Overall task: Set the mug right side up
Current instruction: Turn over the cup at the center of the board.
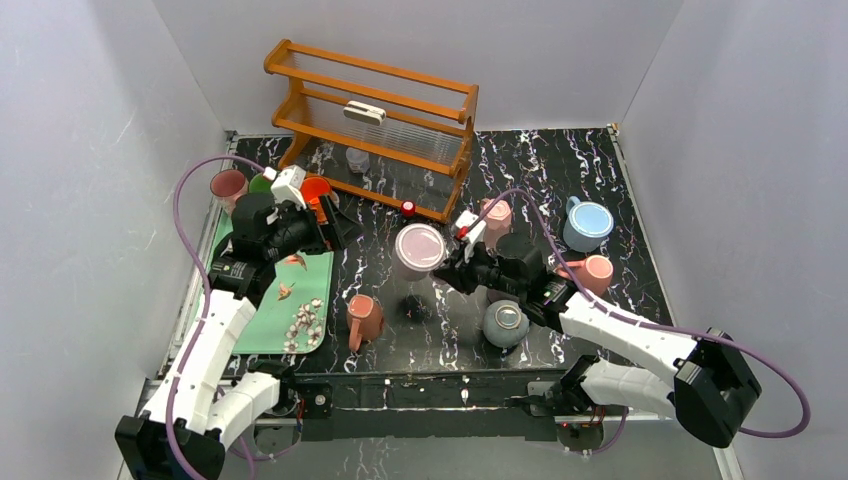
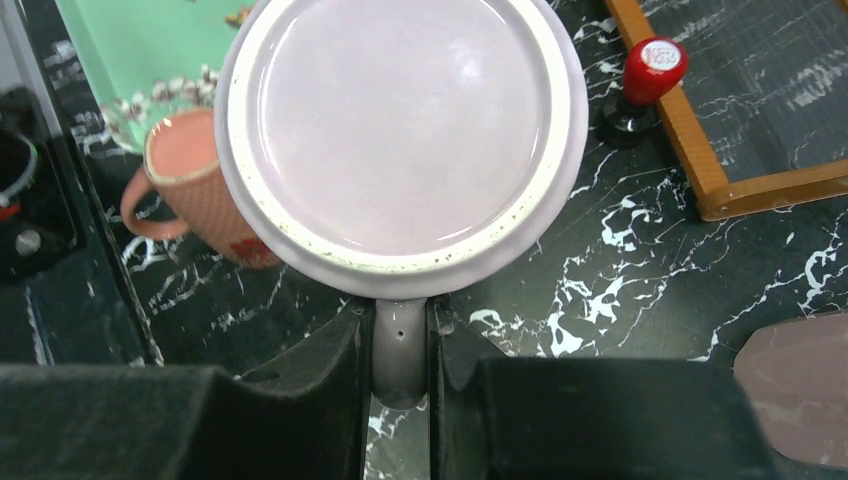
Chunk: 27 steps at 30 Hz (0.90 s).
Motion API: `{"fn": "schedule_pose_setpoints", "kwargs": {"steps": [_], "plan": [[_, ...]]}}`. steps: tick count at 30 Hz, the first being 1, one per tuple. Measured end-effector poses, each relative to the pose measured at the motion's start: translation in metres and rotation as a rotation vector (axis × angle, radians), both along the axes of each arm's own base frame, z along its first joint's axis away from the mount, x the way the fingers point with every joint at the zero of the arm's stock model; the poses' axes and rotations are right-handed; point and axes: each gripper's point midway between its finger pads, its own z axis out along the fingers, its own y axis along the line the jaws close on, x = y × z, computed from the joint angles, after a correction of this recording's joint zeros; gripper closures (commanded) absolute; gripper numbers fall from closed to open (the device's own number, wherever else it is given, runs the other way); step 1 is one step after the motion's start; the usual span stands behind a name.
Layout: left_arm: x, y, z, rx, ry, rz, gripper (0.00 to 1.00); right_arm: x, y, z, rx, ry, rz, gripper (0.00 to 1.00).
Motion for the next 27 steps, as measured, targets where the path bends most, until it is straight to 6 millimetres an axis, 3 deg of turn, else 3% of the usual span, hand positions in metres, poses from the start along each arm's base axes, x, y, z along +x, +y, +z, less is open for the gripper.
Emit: {"fn": "schedule_pose_setpoints", "kwargs": {"steps": [5,9,15,27], "plan": [[-0.012,-0.009,0.021,-0.07,-0.037,-0.047,0.06,0.005,0.004,0.016,0.092,0.043,-0.063,0.99],[-0.02,-0.023,0.051,-0.179,-0.108,-0.119,0.08,0.009,0.007,0.026,0.163,0.079,-0.107,0.99],[-0.038,-0.037,0.081,-0.327,-0.203,-0.204,0.14,0.017,0.015,0.055,0.257,0.096,-0.137,0.99],[-0.037,-0.051,0.078,-0.578,-0.109,-0.232,0.18,0.034,0.029,0.132,0.487,0.109,-0.191,0.99]]}}
